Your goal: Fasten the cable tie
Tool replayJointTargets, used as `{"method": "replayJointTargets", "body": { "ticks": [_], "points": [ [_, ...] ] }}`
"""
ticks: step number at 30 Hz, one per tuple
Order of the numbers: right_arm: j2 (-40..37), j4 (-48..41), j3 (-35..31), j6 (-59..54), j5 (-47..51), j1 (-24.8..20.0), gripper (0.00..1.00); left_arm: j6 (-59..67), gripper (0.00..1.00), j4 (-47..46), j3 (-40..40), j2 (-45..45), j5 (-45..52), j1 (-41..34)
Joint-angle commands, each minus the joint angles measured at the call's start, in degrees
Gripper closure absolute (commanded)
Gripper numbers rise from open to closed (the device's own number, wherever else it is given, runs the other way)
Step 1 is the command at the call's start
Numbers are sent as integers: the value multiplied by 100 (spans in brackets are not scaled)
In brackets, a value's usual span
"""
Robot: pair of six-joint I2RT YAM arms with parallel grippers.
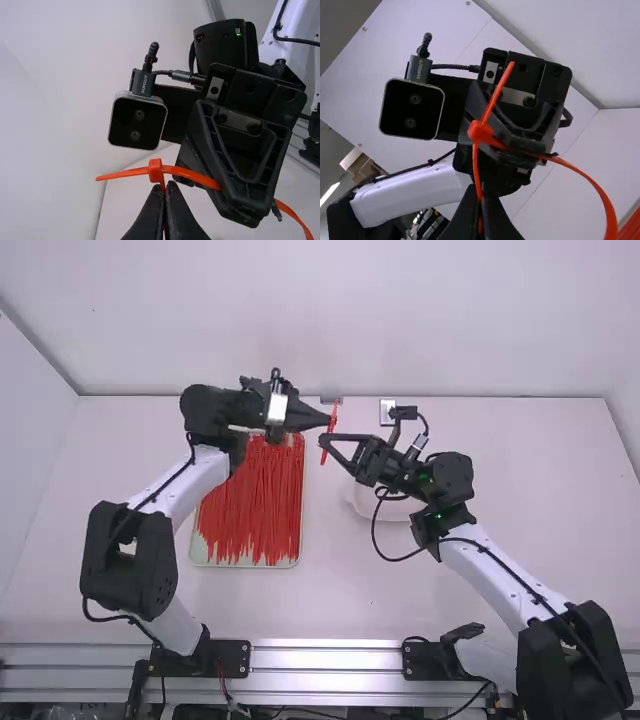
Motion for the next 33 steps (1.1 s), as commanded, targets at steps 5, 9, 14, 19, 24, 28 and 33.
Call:
{"method": "replayJointTargets", "body": {
  "ticks": [5,9,14,19,24,28,33],
  "points": [
    [11,70,164,20,422,-264,100,-839,99,1108,-387,-11,407,-57],
    [11,92,166,22,439,-273,100,-1180,98,1602,-540,-11,407,-57],
    [11,192,166,118,466,-275,100,-1215,99,1556,-634,-11,407,-57],
    [11,232,205,107,459,-275,100,-1213,98,1646,-737,-11,407,-57],
    [11,166,243,118,393,-413,100,-1165,99,1637,-811,-11,407,-57],
    [11,149,223,146,363,-424,94,-1226,98,1545,-811,-11,151,103],
    [11,140,223,122,271,-424,81,-1539,98,1637,-809,-11,83,286]
  ]
}}
